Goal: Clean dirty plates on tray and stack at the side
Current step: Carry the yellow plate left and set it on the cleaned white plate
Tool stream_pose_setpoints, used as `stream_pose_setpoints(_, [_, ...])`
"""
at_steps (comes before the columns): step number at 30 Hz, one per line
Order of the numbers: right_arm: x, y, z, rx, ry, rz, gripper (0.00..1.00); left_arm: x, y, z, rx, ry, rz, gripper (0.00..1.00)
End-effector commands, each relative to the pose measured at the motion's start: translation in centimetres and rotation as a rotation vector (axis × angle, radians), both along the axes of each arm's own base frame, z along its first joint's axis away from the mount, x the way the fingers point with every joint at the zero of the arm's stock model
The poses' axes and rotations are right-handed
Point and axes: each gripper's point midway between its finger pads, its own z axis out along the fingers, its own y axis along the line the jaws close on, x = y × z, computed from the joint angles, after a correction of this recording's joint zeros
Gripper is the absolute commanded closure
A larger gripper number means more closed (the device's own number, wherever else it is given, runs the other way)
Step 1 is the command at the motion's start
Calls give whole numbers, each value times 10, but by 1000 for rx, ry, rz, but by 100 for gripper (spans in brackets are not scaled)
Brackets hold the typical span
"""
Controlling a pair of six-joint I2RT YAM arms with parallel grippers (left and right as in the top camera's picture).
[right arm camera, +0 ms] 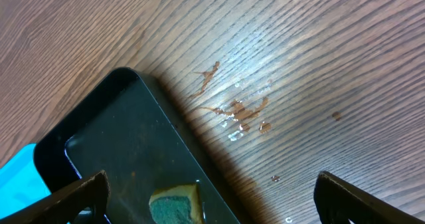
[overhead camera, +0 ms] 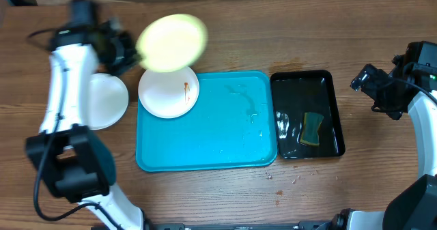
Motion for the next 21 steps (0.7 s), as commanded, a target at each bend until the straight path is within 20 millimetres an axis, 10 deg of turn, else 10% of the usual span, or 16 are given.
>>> stream_pose_setpoints(1, [3,-2,6,-7,-21,1,0,-22,71,0,-18,35,135,96])
stream_pose_setpoints(10, [3,-2,6,-7,-21,1,0,-93,195,-19,67,144,406,96])
stream_pose_setpoints(21, [3,-2,6,-7,-21,1,0,-127,213,-55,183,277,422,96])
